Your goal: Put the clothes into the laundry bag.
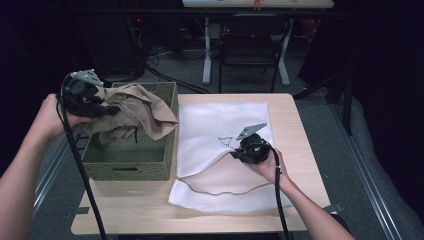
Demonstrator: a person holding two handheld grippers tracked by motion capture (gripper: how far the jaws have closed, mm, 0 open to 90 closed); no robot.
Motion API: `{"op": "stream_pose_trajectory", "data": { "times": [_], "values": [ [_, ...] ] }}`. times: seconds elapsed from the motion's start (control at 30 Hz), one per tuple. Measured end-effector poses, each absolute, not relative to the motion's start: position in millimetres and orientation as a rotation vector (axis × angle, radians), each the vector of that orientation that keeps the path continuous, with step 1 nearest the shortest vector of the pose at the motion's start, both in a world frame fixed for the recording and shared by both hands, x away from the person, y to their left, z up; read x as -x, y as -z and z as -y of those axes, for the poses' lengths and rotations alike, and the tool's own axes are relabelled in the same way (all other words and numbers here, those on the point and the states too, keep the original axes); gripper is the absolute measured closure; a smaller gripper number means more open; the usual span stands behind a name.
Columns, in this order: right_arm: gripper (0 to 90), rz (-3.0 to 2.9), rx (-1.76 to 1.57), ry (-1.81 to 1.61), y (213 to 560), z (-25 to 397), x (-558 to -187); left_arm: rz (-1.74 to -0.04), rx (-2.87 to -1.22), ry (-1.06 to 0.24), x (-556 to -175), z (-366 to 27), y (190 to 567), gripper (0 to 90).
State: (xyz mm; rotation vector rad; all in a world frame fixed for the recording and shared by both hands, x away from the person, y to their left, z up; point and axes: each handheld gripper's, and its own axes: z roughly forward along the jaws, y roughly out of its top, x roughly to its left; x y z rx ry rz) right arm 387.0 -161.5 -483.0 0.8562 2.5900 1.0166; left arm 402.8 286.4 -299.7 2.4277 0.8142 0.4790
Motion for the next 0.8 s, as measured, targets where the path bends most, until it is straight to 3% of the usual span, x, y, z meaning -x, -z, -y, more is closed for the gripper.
{"op": "stream_pose_trajectory", "data": {
  "times": [0.8],
  "values": [
    [85.6,-2.587,-0.863,-1.02,483,162,-387,-0.668,-2.451,-0.475,-381,-250,275,70.6]
  ]
}}
